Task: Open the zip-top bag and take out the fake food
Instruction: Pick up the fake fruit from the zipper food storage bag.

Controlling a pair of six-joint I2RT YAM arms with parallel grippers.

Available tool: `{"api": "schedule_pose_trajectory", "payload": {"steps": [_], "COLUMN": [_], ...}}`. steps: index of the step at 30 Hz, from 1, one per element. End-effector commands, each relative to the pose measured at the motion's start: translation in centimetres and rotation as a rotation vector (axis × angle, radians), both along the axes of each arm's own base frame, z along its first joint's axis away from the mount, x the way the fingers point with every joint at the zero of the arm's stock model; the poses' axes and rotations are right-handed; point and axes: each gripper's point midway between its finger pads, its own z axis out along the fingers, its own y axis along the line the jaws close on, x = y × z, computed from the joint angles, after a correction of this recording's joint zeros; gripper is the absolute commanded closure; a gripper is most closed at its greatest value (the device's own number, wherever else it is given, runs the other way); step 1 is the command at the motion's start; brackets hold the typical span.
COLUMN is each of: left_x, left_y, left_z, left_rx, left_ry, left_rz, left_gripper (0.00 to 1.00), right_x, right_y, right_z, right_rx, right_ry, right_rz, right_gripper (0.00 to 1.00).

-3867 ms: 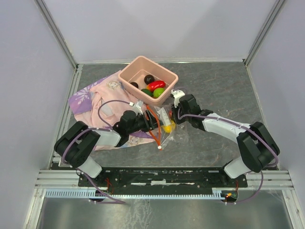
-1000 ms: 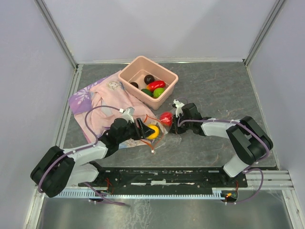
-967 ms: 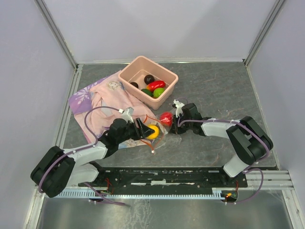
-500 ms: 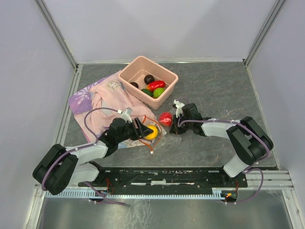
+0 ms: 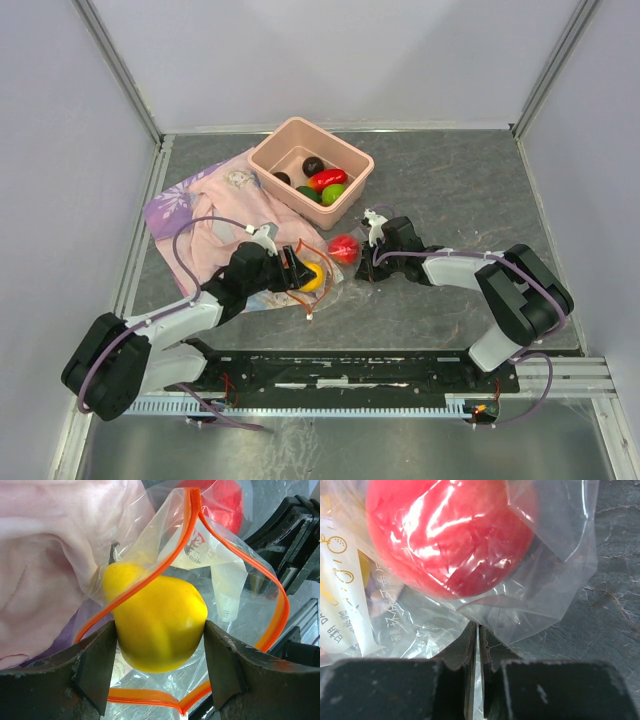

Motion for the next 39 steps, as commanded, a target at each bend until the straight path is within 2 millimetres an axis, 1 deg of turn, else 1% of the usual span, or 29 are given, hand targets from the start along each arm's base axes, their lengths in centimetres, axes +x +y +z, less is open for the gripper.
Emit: {"api": "schedule_pose_trajectory", "payload": {"steps": [1,9,12,14,15,17,19,20,22,25,30,33,35,39], "left_x": [1.3,1.4,1.5,1.7,1.7,1.7,1.8,1.8,1.8,1.9,1.9,2.0,2.1,2.1], "left_y": [0.7,0.5,0.4,0.5,0.4,0.3,0.1,0.1,0.0,-0.3,-0.6,-0.7,-0.5,0.0], "left_z": [1.1,0.9,0.9,0.9,1.0,1.2,1.6,1.9,2.4,3.4,4.9,6.3,7.1,7.8], "left_rx": [0.084,0.106,0.123,0.133,0.136,0.134,0.124,0.119,0.107,0.083,0.001,-0.077,-0.119,-0.180], "left_ry": [-0.080,-0.082,-0.084,-0.082,-0.082,-0.084,-0.093,-0.097,-0.105,-0.119,-0.131,-0.145,-0.150,-0.148], "left_rz": [-0.008,-0.032,-0.047,-0.048,-0.052,-0.059,-0.062,-0.061,-0.063,-0.065,-0.059,-0.056,-0.051,-0.043], "left_gripper": [0.25,0.23,0.24,0.27,0.31,0.41,0.54,0.57,0.58,0.64,0.68,0.69,0.69,0.69], "right_x": [0.3,0.3,0.3,0.3,0.4,0.4,0.4,0.4,0.4,0.3,0.3,0.2,0.2,0.2], "right_y": [-0.4,-0.4,-0.4,-0.4,-0.4,-0.4,-0.3,-0.4,-0.4,-0.4,-0.4,-0.5,-0.5,-0.5], "right_z": [0.0,0.0,-0.1,-0.1,-0.1,0.0,0.0,0.0,0.1,0.0,0.1,0.0,0.0,-0.1], "right_rx": [-0.014,-0.012,-0.013,-0.013,-0.013,-0.014,-0.013,-0.014,-0.014,-0.016,-0.016,-0.020,-0.020,-0.020], "right_ry": [-0.027,-0.026,-0.023,-0.025,-0.024,-0.025,-0.026,-0.024,-0.026,-0.024,-0.027,-0.027,-0.028,-0.026], "right_rz": [0.000,0.001,0.003,0.004,0.003,0.004,0.004,0.004,0.005,0.006,0.007,0.006,0.007,0.007], "right_gripper": [0.87,0.87,0.87,0.87,0.87,0.87,0.87,0.87,0.87,0.87,0.87,0.87,0.87,0.87]}}
